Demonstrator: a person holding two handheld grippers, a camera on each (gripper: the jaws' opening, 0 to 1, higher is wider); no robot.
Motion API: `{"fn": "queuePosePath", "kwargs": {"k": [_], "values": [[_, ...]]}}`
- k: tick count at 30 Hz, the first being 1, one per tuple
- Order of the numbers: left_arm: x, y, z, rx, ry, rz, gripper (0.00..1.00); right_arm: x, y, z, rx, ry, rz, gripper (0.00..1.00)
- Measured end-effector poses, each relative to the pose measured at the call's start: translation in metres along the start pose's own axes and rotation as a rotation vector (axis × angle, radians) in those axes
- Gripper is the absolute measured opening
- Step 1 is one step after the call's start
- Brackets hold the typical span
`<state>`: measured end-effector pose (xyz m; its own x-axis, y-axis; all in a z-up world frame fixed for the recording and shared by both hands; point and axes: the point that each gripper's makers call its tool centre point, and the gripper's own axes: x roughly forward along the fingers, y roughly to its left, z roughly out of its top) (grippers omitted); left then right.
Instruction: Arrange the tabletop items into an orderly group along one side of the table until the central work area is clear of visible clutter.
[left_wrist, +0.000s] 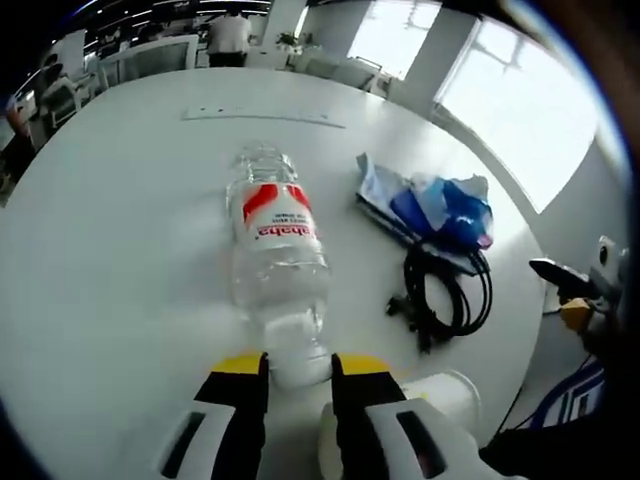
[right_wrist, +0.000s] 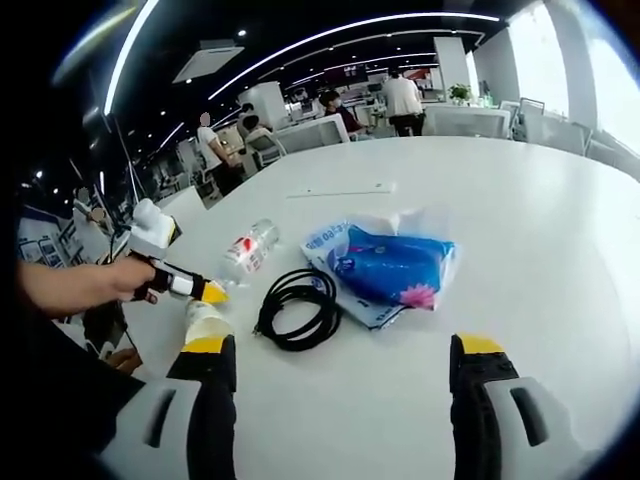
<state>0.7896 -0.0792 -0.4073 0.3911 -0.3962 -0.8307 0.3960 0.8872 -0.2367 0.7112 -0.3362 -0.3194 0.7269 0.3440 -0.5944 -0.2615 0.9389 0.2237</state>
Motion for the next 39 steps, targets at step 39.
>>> {"fn": "queuePosePath", "kwargs": {"k": [39], "values": [[-0.056,0.017,0.061,0.024,-0.217,0.101,0.19,-0.002,-0.003,0.001,-0.005,-0.019,-0.005,0.83]]}}
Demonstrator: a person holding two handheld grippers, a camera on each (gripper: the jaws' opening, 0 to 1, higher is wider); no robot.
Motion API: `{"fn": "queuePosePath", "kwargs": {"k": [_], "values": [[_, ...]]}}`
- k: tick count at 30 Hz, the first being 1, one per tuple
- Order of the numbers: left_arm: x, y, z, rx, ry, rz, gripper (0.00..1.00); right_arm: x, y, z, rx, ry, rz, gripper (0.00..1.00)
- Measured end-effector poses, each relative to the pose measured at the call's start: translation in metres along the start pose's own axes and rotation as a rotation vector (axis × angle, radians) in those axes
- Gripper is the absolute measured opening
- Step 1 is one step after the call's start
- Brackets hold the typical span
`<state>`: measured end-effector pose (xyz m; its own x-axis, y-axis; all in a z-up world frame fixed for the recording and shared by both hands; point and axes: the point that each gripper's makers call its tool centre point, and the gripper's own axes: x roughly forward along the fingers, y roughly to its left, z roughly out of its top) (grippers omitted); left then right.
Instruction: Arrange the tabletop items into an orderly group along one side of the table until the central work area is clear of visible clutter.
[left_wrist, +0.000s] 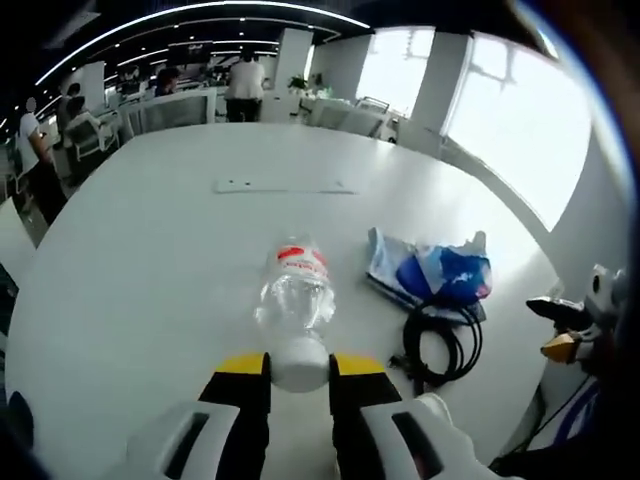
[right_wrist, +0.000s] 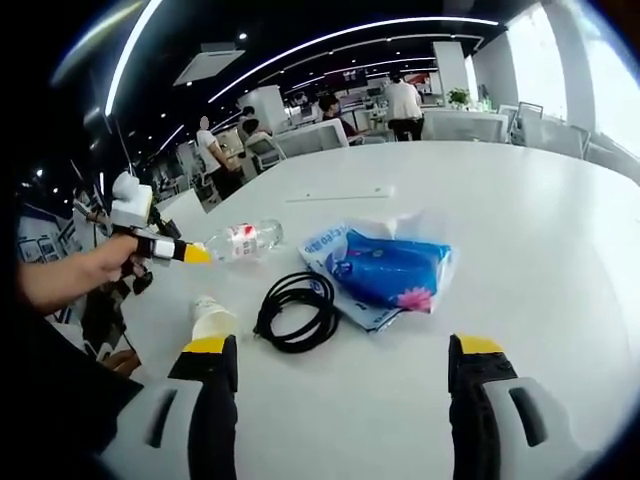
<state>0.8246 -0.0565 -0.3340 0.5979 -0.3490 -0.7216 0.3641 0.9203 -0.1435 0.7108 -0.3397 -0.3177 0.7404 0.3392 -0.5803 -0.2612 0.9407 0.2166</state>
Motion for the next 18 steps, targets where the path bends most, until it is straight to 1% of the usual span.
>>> {"fn": "queuePosePath", "kwargs": {"k": [9,12,18], "values": [[-0.006,0.002,0.028,0.018,-0.073,0.008,0.19,-0.001,-0.001,-0.002,0.001,0.006,-0.002,0.83],[-0.007,0.004,0.041,0.026,-0.098,0.009,0.19,0.000,-0.002,-0.002,-0.002,0.008,-0.002,0.83],[-0.005,0.005,0.063,0.055,-0.123,0.010,0.19,0.001,-0.003,-0.001,-0.002,0.008,-0.003,0.83]]}}
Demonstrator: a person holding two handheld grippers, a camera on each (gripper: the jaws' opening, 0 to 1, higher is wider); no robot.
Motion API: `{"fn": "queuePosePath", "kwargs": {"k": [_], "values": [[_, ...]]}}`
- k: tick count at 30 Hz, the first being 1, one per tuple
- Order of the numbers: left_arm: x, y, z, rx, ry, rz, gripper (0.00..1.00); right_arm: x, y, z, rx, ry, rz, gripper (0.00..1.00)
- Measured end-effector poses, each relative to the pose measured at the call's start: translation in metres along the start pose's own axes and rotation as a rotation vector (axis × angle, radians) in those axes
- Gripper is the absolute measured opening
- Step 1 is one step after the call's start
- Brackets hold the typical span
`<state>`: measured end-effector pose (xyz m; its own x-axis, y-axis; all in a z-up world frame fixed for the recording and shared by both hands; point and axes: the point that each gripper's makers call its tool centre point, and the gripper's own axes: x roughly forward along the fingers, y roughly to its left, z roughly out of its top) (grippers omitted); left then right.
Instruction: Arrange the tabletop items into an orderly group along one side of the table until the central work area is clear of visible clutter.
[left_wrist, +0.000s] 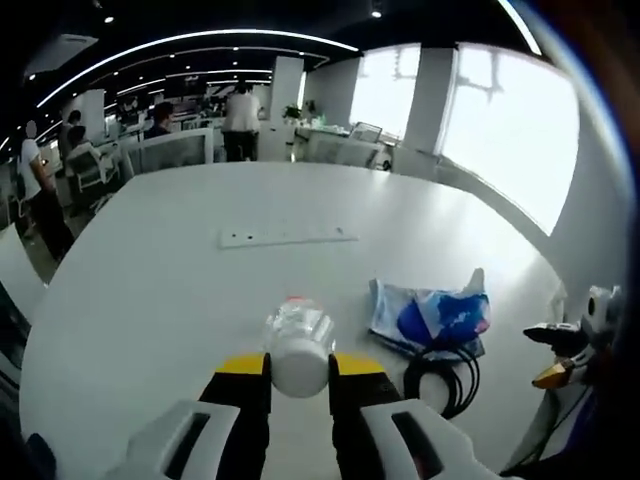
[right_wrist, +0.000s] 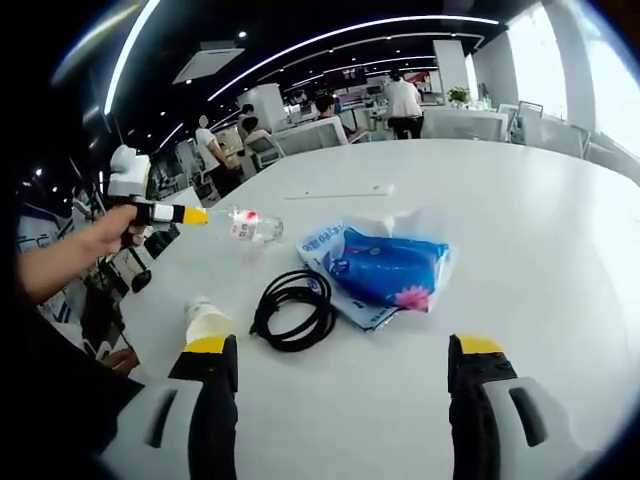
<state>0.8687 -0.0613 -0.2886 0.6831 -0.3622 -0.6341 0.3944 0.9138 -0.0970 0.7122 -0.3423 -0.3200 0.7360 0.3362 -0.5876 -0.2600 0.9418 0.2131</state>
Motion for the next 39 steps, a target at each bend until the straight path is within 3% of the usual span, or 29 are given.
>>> {"fn": "queuePosePath", "kwargs": {"k": [11,17,25,39], "values": [[0.011,0.002,0.032,0.032,-0.022,-0.011,0.19,0.000,-0.006,0.002,0.013,-0.006,-0.013,0.83],[0.020,0.006,0.050,0.040,-0.023,-0.021,0.19,-0.001,-0.004,0.018,-0.018,-0.032,-0.021,0.86],[0.033,0.004,0.069,0.065,0.008,-0.043,0.19,0.002,0.000,0.036,-0.102,-0.058,-0.027,0.92],[0.057,-0.002,0.094,0.105,0.064,-0.073,0.19,0.005,0.001,0.036,-0.112,-0.053,-0.034,0.93]]}}
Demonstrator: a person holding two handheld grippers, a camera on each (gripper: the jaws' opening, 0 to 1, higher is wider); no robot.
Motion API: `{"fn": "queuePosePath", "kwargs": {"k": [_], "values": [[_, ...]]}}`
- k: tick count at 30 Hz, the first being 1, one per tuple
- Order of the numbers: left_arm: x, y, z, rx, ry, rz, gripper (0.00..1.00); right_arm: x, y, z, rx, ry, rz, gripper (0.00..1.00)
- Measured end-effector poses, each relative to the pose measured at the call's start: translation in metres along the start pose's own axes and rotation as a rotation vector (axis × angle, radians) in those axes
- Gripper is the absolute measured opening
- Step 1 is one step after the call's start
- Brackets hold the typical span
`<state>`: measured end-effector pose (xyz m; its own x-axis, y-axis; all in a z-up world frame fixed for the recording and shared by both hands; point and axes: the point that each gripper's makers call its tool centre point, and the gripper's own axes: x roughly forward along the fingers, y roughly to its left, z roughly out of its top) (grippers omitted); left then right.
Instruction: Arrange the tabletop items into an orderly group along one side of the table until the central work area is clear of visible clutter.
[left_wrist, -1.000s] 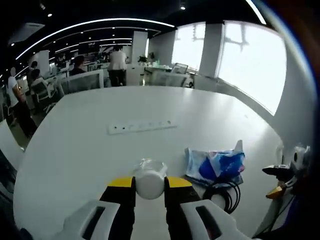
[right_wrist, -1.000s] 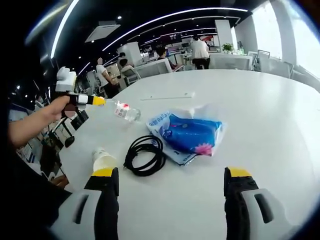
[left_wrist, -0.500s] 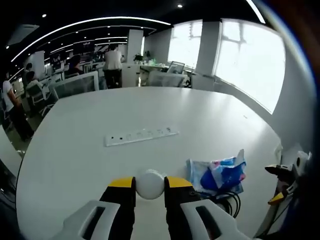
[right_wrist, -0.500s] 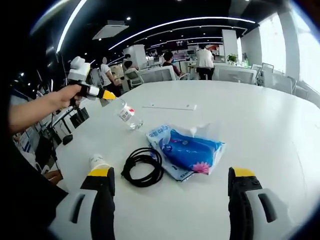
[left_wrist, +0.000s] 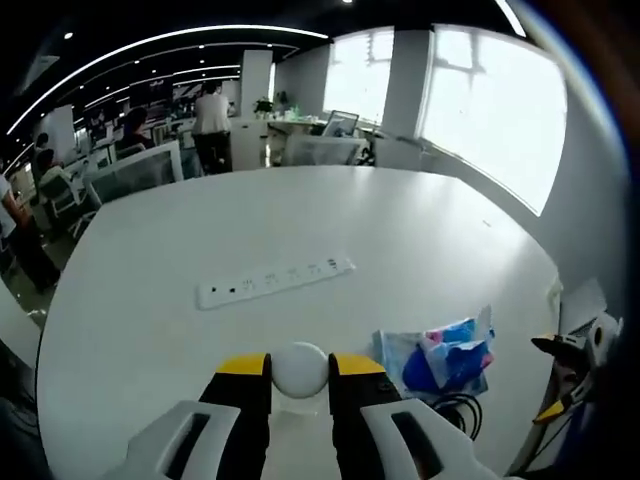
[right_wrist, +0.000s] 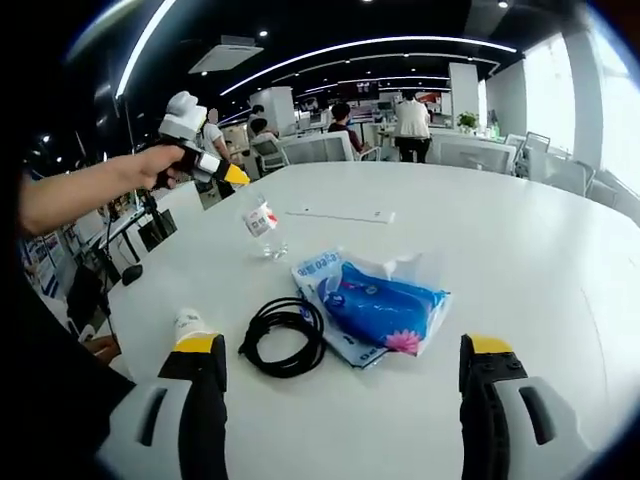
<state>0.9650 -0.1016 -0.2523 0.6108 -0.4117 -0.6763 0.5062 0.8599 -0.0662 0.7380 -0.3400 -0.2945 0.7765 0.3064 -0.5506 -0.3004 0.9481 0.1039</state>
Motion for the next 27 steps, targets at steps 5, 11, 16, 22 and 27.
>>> {"fn": "queuePosePath", "kwargs": {"k": [5,11,16,22,27], "values": [[0.009,-0.003,0.008,0.030,0.024,-0.013,0.19,-0.001,-0.001,0.000,0.004,-0.002,-0.010,0.93],[0.007,-0.018,0.009,0.073,0.044,-0.031,0.20,-0.004,-0.005,-0.003,0.017,-0.004,-0.023,0.92],[0.005,-0.026,0.008,0.089,0.053,-0.037,0.20,-0.006,-0.009,-0.005,0.031,-0.009,-0.036,0.91],[0.004,-0.029,0.009,0.103,0.054,-0.041,0.21,-0.008,-0.010,-0.006,0.040,-0.013,-0.044,0.91],[0.006,-0.027,0.010,0.099,0.053,-0.049,0.21,-0.009,-0.010,-0.006,0.043,-0.013,-0.048,0.91]]}}
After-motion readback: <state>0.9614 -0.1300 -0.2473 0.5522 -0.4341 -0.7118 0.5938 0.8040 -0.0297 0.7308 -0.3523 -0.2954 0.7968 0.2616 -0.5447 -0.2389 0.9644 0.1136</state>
